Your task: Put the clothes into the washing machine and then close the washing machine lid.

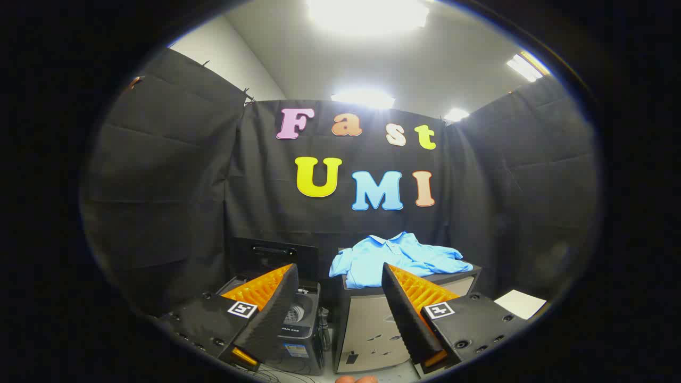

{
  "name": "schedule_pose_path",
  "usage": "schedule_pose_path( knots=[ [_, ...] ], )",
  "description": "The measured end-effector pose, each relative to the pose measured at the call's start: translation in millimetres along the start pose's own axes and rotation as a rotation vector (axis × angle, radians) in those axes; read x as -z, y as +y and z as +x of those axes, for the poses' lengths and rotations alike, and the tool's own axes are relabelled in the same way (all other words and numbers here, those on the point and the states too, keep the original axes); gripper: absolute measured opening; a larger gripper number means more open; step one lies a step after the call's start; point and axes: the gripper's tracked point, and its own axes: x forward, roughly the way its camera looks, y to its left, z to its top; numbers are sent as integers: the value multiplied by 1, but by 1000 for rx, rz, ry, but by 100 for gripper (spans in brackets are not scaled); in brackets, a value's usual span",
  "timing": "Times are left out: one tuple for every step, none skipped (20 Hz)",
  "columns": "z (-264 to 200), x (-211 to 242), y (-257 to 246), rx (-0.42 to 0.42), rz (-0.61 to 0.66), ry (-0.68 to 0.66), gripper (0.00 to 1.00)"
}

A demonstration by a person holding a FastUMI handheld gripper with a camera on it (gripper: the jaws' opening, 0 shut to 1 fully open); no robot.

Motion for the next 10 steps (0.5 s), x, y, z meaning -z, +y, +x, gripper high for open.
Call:
schedule_pose_path(
  knots=[
    [-1, 0, 1, 0, -2, -2, 98],
    [-2, -1, 1, 0, -2, -2, 98],
    [-3, -1, 1, 1, -2, -2, 98],
    [-4, -1, 0, 1, -1, -3, 98],
    [-4, 0, -1, 2, 2, 1, 98],
    [-5, 2, -3, 5, 4, 5, 98],
    [-5, 2, -5, 9, 7, 8, 98],
    [-5, 1, -7, 13, 9, 8, 98],
    [-5, 0, -9, 15, 10, 5, 98],
    [-5, -1, -9, 16, 9, 4, 98]
  ],
)
